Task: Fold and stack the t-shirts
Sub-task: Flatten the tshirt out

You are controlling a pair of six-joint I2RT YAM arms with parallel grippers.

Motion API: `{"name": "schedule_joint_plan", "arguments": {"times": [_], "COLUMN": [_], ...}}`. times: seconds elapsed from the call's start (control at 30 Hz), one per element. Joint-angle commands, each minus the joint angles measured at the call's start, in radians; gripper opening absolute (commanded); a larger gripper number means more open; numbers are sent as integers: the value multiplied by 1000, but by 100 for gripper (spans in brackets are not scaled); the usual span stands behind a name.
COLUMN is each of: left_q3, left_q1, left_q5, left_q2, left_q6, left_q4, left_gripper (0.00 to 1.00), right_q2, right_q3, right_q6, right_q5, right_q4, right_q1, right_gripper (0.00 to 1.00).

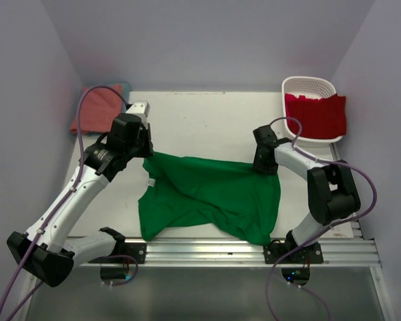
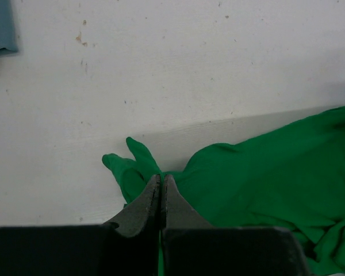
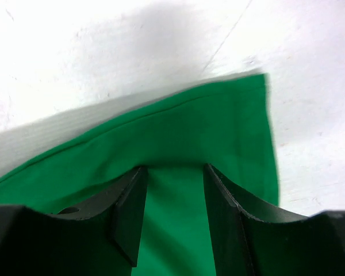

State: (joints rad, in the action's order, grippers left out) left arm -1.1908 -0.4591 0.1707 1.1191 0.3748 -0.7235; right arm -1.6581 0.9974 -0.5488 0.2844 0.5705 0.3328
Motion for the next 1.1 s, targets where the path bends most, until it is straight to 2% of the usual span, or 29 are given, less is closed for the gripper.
{"name": "schedule_joint_plan", "arguments": {"times": [0.0, 0.17, 0.3, 0.47, 0.6, 0.63, 0.77, 0.8, 0.9, 1.03, 1.07], "left_q3": [8, 19, 26, 30, 28, 30, 56, 75, 83, -2, -28], "left_q1": [4, 4, 4, 4, 4, 4, 4, 4, 5, 5, 5], "left_q5": [26, 42, 38, 32, 46, 46, 44, 62, 131, 179, 182], "left_q2": [-10, -8, -13, -12, -21, -19, -15, -16, -16, -47, -54], "left_q6": [-8, -11, -8, -8, -10, -10, -8, -10, -4, -28, -37], "left_q4": [18, 9, 13, 13, 9, 12, 25, 32, 39, 62, 67], "left_gripper": [0, 0, 0, 0, 0, 0, 0, 0, 0, 0, 0], "right_q2": [60, 89, 43, -44, -46, -48, -66, -69, -43, 127, 211], "right_q3": [12, 10, 29, 41, 4, -9, 0, 6, 43, 105, 124], "right_q6": [30, 43, 50, 46, 41, 41, 38, 38, 52, 67, 70], "right_q5": [-24, -83, -91, -122, -145, -148, -145, -143, -151, -175, -185], "right_q4": [-41, -64, -78, -112, -142, -155, -156, -153, -130, -63, -46], "right_q1": [-56, -129, -175, -186, -186, -186, -186, -186, -186, -183, -181], "right_gripper": [47, 47, 47, 47, 45, 43, 15, 0, 0, 0, 0]}}
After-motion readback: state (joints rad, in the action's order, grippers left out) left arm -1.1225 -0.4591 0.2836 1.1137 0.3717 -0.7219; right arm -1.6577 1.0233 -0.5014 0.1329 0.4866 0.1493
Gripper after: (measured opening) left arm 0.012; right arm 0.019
